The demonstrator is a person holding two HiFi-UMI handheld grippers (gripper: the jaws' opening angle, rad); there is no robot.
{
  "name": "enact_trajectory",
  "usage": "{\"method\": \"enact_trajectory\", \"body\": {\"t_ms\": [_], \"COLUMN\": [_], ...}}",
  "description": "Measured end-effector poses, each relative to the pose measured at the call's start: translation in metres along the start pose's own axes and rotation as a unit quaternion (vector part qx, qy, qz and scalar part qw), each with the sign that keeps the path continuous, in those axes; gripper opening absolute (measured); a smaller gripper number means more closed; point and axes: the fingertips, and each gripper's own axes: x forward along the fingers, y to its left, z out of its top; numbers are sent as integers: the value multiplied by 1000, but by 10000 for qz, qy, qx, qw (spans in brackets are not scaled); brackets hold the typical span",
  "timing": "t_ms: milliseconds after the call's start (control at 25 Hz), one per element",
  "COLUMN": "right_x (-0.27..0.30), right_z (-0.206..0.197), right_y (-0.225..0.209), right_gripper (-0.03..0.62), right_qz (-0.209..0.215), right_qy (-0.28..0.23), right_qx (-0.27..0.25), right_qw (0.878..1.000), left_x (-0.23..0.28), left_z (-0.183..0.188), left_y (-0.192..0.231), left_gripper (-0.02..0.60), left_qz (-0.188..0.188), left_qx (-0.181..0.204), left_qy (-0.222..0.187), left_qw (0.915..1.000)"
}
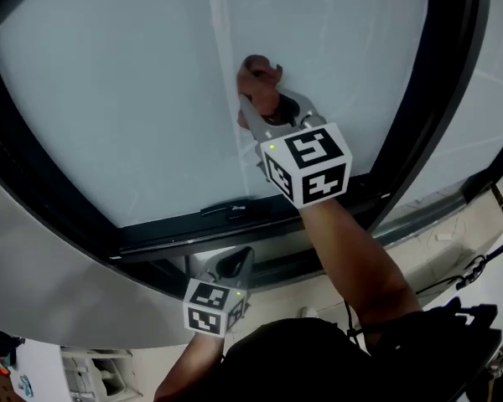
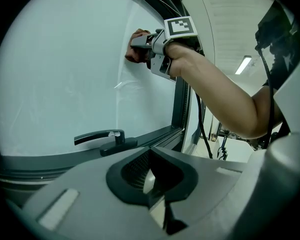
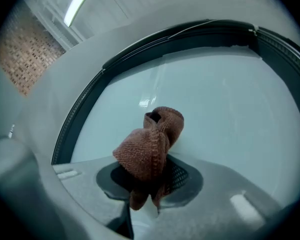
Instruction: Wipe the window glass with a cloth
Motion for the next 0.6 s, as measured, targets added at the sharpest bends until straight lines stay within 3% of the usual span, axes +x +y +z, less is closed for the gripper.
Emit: {"method": "enact_trajectory", "body": {"t_ms": [240,600], "right_x": [3,-10], "right_z": [-4,-43], "right_y": [8,9], "right_gripper": [84,84], "right_qz": [33,-134], "right_qy": [-15,210], "right_qx": [-68,-39], "right_qw": [10000,9997], "left_x": [-6,-12], "left_z": [-6,-24], "left_y": [-2,-11], "left_gripper": [17,17], "left_qz": [118,4], "left_qx": [-1,-104], "left_qy": [-4,147], "left_qw": [9999,9998]}}
